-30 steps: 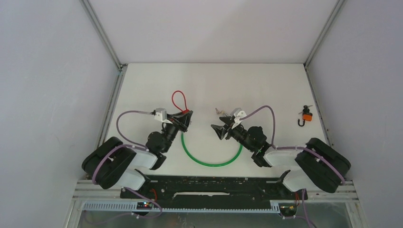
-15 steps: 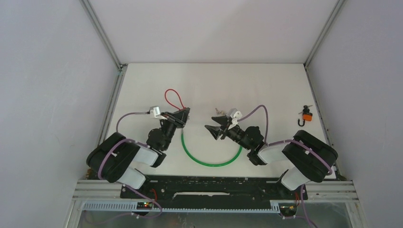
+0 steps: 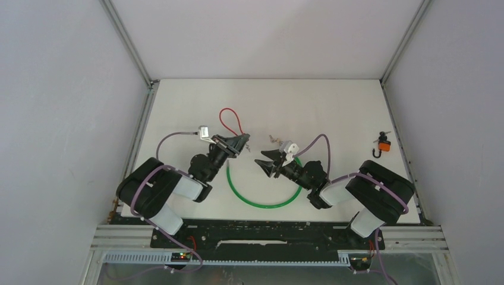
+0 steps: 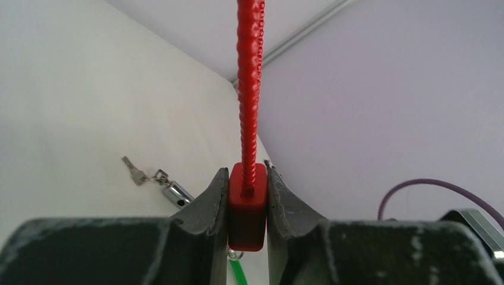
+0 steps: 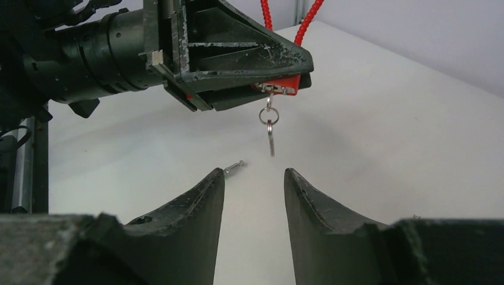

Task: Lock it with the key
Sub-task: Lock the lock.

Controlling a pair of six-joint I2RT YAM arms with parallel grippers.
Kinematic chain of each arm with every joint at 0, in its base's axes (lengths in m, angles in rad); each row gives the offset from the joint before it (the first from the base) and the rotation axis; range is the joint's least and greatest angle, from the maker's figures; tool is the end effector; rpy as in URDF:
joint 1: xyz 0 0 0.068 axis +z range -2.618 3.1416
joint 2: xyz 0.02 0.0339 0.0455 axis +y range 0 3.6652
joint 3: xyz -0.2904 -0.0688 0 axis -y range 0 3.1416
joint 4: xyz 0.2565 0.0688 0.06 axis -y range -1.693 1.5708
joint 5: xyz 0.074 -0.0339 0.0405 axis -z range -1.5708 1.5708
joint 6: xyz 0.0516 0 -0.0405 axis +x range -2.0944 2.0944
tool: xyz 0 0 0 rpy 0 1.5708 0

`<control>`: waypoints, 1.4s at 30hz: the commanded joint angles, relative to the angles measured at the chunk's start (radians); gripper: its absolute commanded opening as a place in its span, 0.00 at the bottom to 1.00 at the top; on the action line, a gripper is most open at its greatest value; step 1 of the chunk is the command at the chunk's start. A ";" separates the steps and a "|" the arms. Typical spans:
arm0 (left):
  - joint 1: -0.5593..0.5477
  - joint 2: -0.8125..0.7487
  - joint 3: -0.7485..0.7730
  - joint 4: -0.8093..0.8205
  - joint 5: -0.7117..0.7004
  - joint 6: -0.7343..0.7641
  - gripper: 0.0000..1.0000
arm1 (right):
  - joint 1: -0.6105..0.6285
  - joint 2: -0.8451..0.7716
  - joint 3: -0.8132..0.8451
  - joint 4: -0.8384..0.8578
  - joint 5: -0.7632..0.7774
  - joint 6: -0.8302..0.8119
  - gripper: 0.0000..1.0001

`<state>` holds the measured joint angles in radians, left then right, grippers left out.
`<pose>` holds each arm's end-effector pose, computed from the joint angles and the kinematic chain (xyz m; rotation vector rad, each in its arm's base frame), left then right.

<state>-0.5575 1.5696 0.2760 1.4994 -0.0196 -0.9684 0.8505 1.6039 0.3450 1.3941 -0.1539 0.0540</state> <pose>0.2301 -0.1423 0.1993 -0.3201 1.4486 -1.2507 0.1849 0.2226 0.1949 -0.6981 1.3204 0.8477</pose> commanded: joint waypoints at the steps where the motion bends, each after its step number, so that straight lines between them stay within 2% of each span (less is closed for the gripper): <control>1: 0.005 0.012 0.066 0.095 0.133 -0.032 0.00 | -0.034 0.014 0.005 0.092 0.001 0.090 0.44; 10: 0.006 0.007 0.074 0.095 0.168 -0.012 0.00 | -0.210 0.077 0.053 0.116 -0.162 0.556 0.35; 13: 0.004 0.009 0.079 0.094 0.183 -0.003 0.00 | -0.249 0.120 0.080 0.120 -0.221 0.648 0.32; 21: -0.015 0.016 0.095 0.094 0.211 0.029 0.00 | -0.252 0.155 0.130 0.122 -0.326 0.697 0.37; 36: -0.018 0.030 0.123 0.095 0.297 0.030 0.00 | -0.248 0.148 0.143 0.125 -0.365 0.682 0.33; 42: -0.019 0.049 0.148 0.094 0.355 0.033 0.00 | -0.251 0.135 0.143 0.123 -0.392 0.675 0.40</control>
<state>-0.5720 1.6077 0.3748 1.4982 0.2749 -0.9600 0.5999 1.7523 0.4603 1.4616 -0.5144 0.7334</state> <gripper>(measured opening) 0.245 0.383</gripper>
